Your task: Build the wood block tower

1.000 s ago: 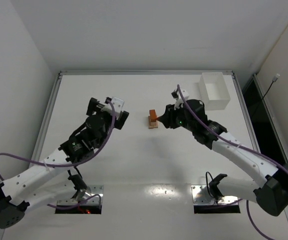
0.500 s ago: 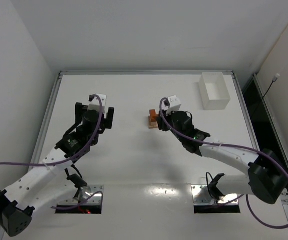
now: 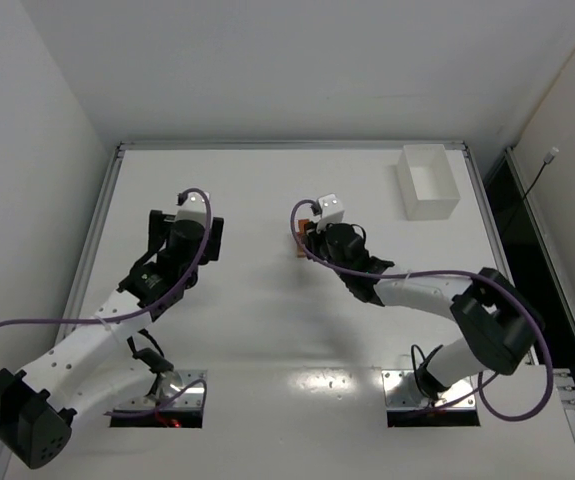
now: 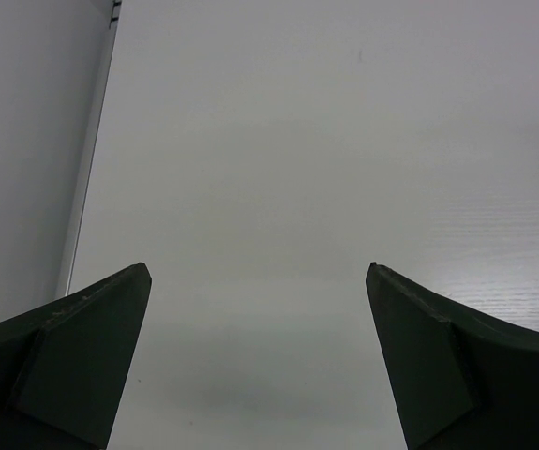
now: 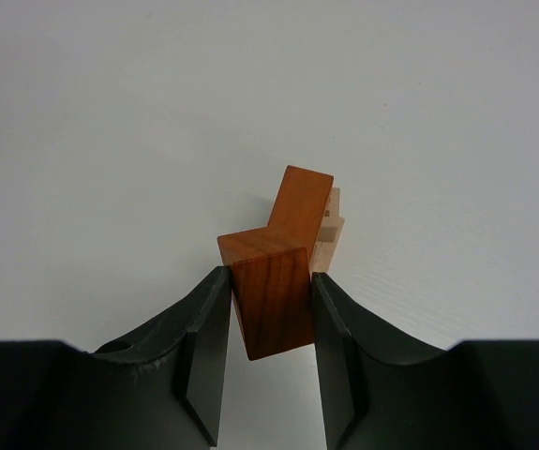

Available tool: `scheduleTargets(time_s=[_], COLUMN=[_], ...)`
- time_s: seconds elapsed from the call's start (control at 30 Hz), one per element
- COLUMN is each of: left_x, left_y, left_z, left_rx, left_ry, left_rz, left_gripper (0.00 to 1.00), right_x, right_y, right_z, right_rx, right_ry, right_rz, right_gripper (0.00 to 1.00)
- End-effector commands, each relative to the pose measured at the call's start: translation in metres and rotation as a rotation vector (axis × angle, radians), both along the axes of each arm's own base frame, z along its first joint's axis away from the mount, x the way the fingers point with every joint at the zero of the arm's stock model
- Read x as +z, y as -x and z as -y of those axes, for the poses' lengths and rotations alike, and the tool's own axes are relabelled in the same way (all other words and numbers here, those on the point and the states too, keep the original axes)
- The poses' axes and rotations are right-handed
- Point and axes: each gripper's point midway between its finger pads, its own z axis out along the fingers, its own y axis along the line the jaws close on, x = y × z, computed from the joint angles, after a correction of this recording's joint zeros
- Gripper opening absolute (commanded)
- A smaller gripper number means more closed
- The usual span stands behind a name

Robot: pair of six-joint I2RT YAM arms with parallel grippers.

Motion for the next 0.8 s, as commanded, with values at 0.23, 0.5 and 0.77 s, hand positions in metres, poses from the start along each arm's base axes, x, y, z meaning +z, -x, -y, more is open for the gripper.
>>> scheduleTargets(time_s=[0.23, 0.5, 0.77], left_x=[-0.013, -0.019, -0.026], left_y=[-0.005, -0.011, -0.011], left_z=[-0.017, -0.022, -0.024], left_rx=[0.041, 0.051, 0.047], left_ry=[0.006, 0.007, -0.007], left_rz=[-0.014, -0.024, -0.044], left_gripper=[0.99, 0.99, 0.99], right_x=[0.039, 0.041, 0.033], right_y=[-0.045, -0.05, -0.055], right_z=[-0.03, -0.032, -0.014], right_rx=[-0.012, 0.013, -0.019], right_ry=[-0.091, -0.082, -0.039], right_rz=[0.15, 0.183, 0.196], right_gripper=[0.0, 0.0, 0.0])
